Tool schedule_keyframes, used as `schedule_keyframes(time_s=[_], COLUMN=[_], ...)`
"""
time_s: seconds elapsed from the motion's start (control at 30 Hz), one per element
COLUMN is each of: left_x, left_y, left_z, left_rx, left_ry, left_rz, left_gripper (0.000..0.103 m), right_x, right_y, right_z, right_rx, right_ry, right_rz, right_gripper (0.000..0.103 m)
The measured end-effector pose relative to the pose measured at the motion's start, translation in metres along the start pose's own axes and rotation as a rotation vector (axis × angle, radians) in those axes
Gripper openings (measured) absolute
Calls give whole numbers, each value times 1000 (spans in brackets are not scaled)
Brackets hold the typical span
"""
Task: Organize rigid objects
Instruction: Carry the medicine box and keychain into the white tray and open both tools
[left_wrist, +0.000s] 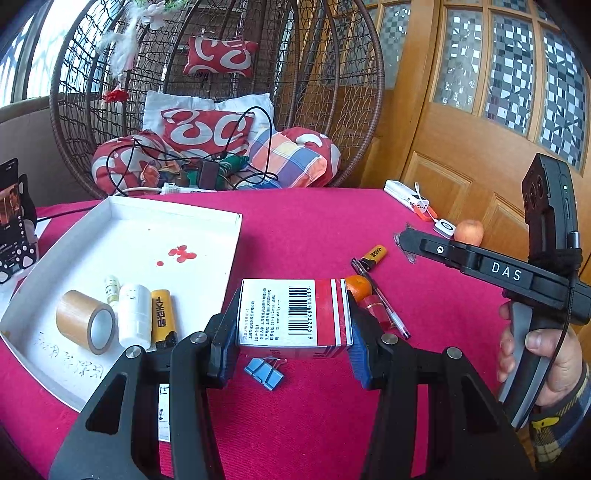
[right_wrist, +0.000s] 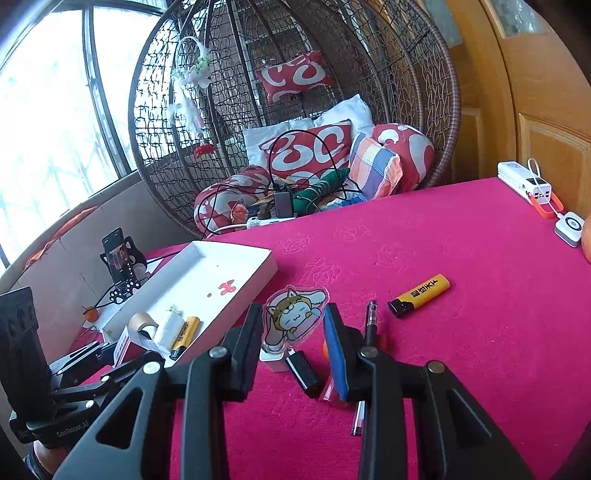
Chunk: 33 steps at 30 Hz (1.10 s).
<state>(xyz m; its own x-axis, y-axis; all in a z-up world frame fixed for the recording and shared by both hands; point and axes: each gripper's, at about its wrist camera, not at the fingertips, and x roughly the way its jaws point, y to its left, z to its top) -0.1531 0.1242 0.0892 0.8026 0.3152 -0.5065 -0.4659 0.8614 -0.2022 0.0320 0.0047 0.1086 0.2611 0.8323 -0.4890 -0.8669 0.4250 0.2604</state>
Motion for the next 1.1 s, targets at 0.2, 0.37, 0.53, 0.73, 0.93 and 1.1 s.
schedule_keyframes(time_s=[0.2, 0.37, 0.53, 0.73, 0.93, 1.1], left_x=[-4, -8, -9, -14, -27, -34], left_y=[9, 18, 24, 36, 65, 91], left_z=[1, 1, 1, 4, 14, 24], left_rx=[-19, -36, -48, -60, -105, -126], left_ry=[-10, -17, -22, -39, -75, -102], left_rz=[5, 9, 12, 33, 78, 140], left_gripper=[48, 48, 48, 48, 48, 48], right_x=[2, 6, 10, 16, 31, 49], right_y=[9, 17, 27, 44, 67, 85], right_z=[2, 3, 6, 14, 23, 33], right_rx=[-19, -39, -63, -103, -165, -189], right_ry=[4, 9, 12, 10, 19, 50], right_rz=[6, 16, 27, 41, 62, 94], right_gripper=[32, 32, 32, 32, 32, 32])
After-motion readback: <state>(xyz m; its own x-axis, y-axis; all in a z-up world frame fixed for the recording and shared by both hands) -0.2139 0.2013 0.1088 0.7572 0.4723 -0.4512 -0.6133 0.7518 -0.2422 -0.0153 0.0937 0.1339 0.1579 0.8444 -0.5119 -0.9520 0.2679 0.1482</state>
